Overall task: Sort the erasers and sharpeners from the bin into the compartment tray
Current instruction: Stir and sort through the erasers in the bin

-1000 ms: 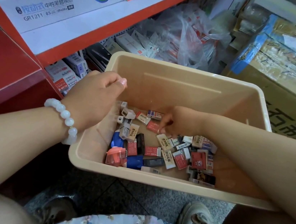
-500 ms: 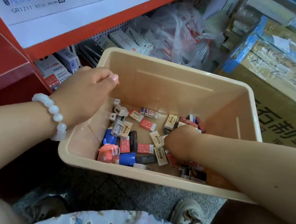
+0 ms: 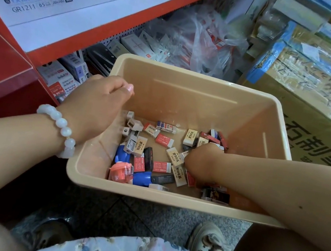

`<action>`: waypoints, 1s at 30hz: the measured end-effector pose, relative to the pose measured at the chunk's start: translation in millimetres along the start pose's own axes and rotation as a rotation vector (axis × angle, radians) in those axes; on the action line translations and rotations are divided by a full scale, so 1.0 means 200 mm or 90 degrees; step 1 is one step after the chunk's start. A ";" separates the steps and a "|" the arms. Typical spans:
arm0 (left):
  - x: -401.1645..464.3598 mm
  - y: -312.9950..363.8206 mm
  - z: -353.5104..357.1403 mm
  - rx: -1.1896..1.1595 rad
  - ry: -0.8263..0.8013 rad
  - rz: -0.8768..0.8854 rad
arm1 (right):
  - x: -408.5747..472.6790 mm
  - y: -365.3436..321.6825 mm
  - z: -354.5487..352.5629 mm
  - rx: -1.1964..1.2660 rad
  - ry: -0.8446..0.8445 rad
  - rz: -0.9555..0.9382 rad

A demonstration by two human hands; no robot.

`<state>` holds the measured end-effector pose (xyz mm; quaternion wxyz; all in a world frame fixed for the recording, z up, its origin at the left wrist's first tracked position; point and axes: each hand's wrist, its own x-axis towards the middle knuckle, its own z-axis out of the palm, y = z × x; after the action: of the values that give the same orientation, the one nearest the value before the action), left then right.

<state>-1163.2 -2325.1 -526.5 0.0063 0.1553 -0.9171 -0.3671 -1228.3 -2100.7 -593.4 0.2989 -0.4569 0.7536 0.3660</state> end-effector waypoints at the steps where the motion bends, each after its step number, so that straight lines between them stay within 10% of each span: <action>1: 0.00 0.00 0.00 0.001 0.001 -0.001 | 0.00 0.00 0.00 0.004 -0.002 0.004; 18: 0.00 0.00 0.00 0.005 0.007 0.009 | 0.02 0.02 0.02 0.042 0.034 -0.001; 26: 0.01 -0.01 0.00 0.000 -0.001 0.007 | 0.08 0.12 -0.03 0.307 0.046 0.091; 30: 0.00 0.00 0.00 0.003 0.004 0.005 | 0.04 0.08 -0.02 0.168 0.012 0.014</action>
<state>-1164.2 -2324.8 -526.8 0.0105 0.1530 -0.9184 -0.3647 -1247.4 -2102.9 -593.4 0.3451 -0.4091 0.8029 0.2627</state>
